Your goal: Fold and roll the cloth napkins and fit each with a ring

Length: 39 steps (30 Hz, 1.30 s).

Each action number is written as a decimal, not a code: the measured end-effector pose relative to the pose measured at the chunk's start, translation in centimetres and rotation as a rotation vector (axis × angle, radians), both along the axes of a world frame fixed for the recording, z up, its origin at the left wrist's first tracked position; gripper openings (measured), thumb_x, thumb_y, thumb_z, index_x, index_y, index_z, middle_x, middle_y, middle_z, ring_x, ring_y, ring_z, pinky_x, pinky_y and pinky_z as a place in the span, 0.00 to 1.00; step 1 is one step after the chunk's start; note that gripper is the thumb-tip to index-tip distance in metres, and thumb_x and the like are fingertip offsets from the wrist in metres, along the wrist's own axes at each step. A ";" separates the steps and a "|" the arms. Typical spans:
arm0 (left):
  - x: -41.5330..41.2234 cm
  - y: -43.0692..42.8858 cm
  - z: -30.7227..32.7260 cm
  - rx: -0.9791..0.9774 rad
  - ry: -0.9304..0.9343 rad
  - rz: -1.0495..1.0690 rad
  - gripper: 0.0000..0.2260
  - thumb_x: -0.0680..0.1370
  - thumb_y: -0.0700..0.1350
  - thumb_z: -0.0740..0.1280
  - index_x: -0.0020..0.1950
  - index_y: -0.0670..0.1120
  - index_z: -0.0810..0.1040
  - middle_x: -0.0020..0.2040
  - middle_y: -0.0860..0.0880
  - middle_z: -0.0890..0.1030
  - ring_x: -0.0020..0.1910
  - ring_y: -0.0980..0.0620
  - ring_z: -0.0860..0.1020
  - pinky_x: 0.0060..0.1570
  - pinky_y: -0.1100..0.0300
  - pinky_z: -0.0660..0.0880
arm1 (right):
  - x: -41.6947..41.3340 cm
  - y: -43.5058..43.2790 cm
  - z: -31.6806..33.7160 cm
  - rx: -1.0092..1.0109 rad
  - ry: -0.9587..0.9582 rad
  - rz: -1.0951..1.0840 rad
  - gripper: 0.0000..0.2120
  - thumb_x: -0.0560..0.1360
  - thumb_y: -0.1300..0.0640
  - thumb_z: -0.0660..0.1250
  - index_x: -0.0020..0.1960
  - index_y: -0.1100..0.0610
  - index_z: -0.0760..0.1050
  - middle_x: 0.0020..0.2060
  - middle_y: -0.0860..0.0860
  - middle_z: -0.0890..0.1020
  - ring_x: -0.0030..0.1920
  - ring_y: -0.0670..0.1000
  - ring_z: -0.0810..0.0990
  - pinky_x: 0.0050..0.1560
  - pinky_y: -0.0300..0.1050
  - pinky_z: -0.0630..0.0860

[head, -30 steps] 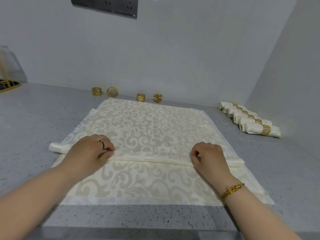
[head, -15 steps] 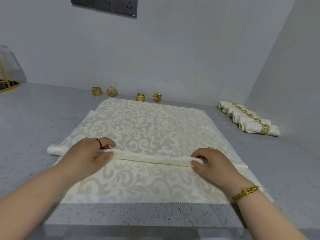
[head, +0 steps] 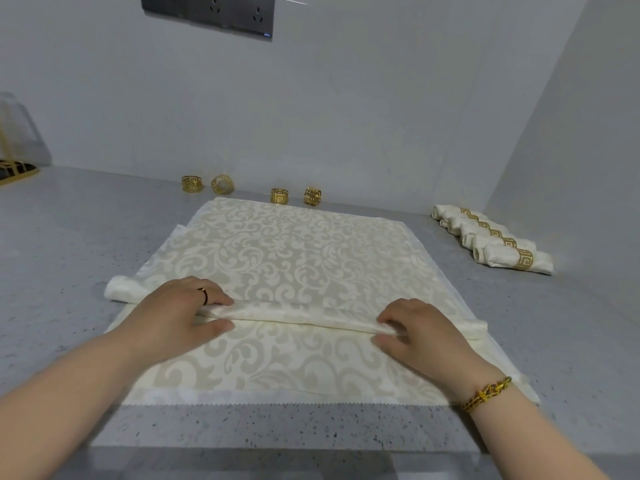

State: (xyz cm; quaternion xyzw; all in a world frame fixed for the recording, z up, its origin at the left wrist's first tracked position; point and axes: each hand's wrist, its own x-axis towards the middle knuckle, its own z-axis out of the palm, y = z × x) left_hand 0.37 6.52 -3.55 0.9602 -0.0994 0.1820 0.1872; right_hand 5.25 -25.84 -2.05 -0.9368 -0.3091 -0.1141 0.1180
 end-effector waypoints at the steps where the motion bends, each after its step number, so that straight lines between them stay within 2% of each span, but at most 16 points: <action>1: 0.1 0.0 0.0 0.005 -0.006 -0.007 0.21 0.69 0.62 0.62 0.54 0.51 0.80 0.48 0.63 0.73 0.54 0.60 0.72 0.54 0.70 0.64 | 0.1 -0.1 0.0 -0.017 0.004 0.001 0.14 0.75 0.48 0.63 0.57 0.54 0.75 0.52 0.46 0.77 0.53 0.47 0.73 0.49 0.34 0.62; 3: 0.0 0.0 0.1 0.010 -0.032 -0.005 0.21 0.70 0.61 0.60 0.53 0.50 0.81 0.47 0.61 0.77 0.53 0.57 0.75 0.50 0.71 0.64 | 0.1 -0.1 0.0 -0.008 0.005 -0.018 0.13 0.76 0.52 0.63 0.58 0.54 0.75 0.53 0.47 0.78 0.54 0.48 0.73 0.50 0.33 0.61; 6: -0.3 0.1 0.5 0.017 -0.055 0.013 0.19 0.73 0.59 0.60 0.53 0.49 0.81 0.48 0.55 0.82 0.52 0.52 0.77 0.47 0.65 0.66 | 0.0 -0.1 0.5 0.076 0.067 -0.073 0.09 0.76 0.56 0.62 0.54 0.55 0.77 0.47 0.46 0.79 0.47 0.45 0.74 0.43 0.32 0.64; 9: -0.8 0.2 0.6 -0.059 0.021 0.048 0.10 0.77 0.50 0.63 0.55 0.52 0.78 0.51 0.57 0.79 0.54 0.56 0.75 0.47 0.67 0.65 | -0.3 -0.3 1.1 0.194 0.216 -0.107 0.07 0.76 0.57 0.62 0.50 0.53 0.78 0.40 0.41 0.77 0.43 0.41 0.74 0.43 0.28 0.67; 12: -1.1 0.0 0.6 -0.152 0.080 0.041 0.07 0.76 0.47 0.64 0.51 0.58 0.72 0.50 0.59 0.76 0.52 0.60 0.72 0.46 0.68 0.66 | -0.3 -0.2 1.1 0.192 0.270 -0.113 0.04 0.76 0.57 0.61 0.47 0.49 0.73 0.40 0.40 0.76 0.44 0.42 0.74 0.43 0.29 0.68; 16: -0.3 -0.4 0.9 -0.146 0.075 0.079 0.07 0.75 0.47 0.66 0.41 0.57 0.70 0.46 0.55 0.78 0.49 0.54 0.75 0.47 0.61 0.70 | 0.0 0.3 0.6 0.126 0.191 -0.145 0.03 0.76 0.57 0.61 0.49 0.51 0.68 0.46 0.46 0.72 0.46 0.46 0.71 0.42 0.36 0.65; 19: 0.6 -0.5 0.9 -0.101 0.027 0.080 0.11 0.74 0.47 0.67 0.36 0.58 0.68 0.42 0.59 0.75 0.46 0.55 0.74 0.41 0.70 0.67 | 0.5 0.7 0.1 0.057 0.034 -0.156 0.07 0.76 0.60 0.60 0.54 0.57 0.72 0.50 0.50 0.72 0.51 0.50 0.70 0.46 0.38 0.61; 21: 0.7 -0.5 0.9 -0.067 0.020 0.057 0.12 0.75 0.47 0.66 0.35 0.59 0.69 0.41 0.64 0.72 0.46 0.57 0.73 0.40 0.75 0.64 | 0.6 0.9 -0.2 0.052 -0.063 -0.129 0.08 0.75 0.62 0.60 0.52 0.60 0.75 0.50 0.53 0.76 0.52 0.53 0.71 0.46 0.39 0.60; 24: 0.4 -0.1 0.6 -0.063 0.036 -0.026 0.09 0.75 0.49 0.66 0.39 0.61 0.70 0.43 0.68 0.71 0.47 0.63 0.71 0.43 0.79 0.63 | 0.1 0.6 -0.3 0.007 -0.100 -0.051 0.16 0.73 0.51 0.56 0.48 0.60 0.77 0.46 0.53 0.80 0.48 0.54 0.74 0.45 0.39 0.60; 27: -0.4 0.3 0.4 -0.037 0.089 -0.029 0.08 0.73 0.51 0.67 0.51 0.59 0.73 0.47 0.71 0.66 0.53 0.64 0.69 0.47 0.81 0.61 | -0.5 -0.1 -0.3 -0.057 -0.082 0.002 0.24 0.69 0.42 0.55 0.51 0.58 0.79 0.46 0.51 0.81 0.46 0.53 0.76 0.45 0.38 0.61; 29: -0.4 0.4 0.5 -0.007 0.101 -0.015 0.09 0.75 0.50 0.65 0.55 0.55 0.77 0.47 0.70 0.67 0.53 0.62 0.70 0.48 0.78 0.63 | -0.7 -0.3 0.0 -0.067 -0.056 -0.006 0.22 0.71 0.45 0.57 0.55 0.57 0.78 0.51 0.51 0.81 0.51 0.54 0.76 0.49 0.39 0.61; 31: -0.5 0.2 0.9 0.015 0.088 -0.019 0.05 0.77 0.49 0.63 0.47 0.57 0.78 0.46 0.69 0.69 0.50 0.61 0.72 0.46 0.74 0.66 | -0.7 -0.4 0.1 -0.036 -0.032 -0.013 0.16 0.76 0.49 0.58 0.58 0.56 0.76 0.54 0.48 0.79 0.55 0.51 0.73 0.50 0.36 0.59; 33: -0.9 -0.1 1.3 0.046 0.097 -0.029 0.10 0.77 0.49 0.61 0.38 0.62 0.71 0.43 0.67 0.72 0.45 0.64 0.72 0.41 0.75 0.65 | -0.7 -0.7 0.2 -0.011 0.006 -0.031 0.12 0.78 0.53 0.58 0.56 0.55 0.76 0.51 0.47 0.78 0.52 0.48 0.72 0.47 0.35 0.60; 34: -0.9 -0.1 1.4 0.050 0.115 -0.026 0.10 0.77 0.50 0.61 0.37 0.62 0.69 0.43 0.67 0.73 0.44 0.65 0.72 0.41 0.75 0.65 | -0.7 -0.8 0.2 0.005 0.012 -0.040 0.11 0.78 0.54 0.58 0.54 0.56 0.77 0.48 0.47 0.77 0.50 0.48 0.71 0.46 0.36 0.61; 36: -0.7 0.0 1.6 -0.003 0.151 -0.034 0.07 0.77 0.50 0.62 0.41 0.61 0.71 0.44 0.66 0.74 0.46 0.64 0.73 0.43 0.75 0.65 | -0.5 -0.7 0.4 0.004 0.041 -0.069 0.11 0.79 0.55 0.56 0.52 0.58 0.76 0.47 0.48 0.75 0.49 0.49 0.72 0.47 0.39 0.65; 39: 0.0 0.1 1.7 -0.123 0.248 -0.014 0.05 0.77 0.48 0.64 0.51 0.57 0.74 0.49 0.61 0.75 0.53 0.60 0.73 0.53 0.68 0.67 | 0.3 0.0 0.6 -0.011 0.118 -0.122 0.12 0.80 0.56 0.53 0.52 0.57 0.74 0.49 0.52 0.76 0.50 0.52 0.74 0.47 0.40 0.64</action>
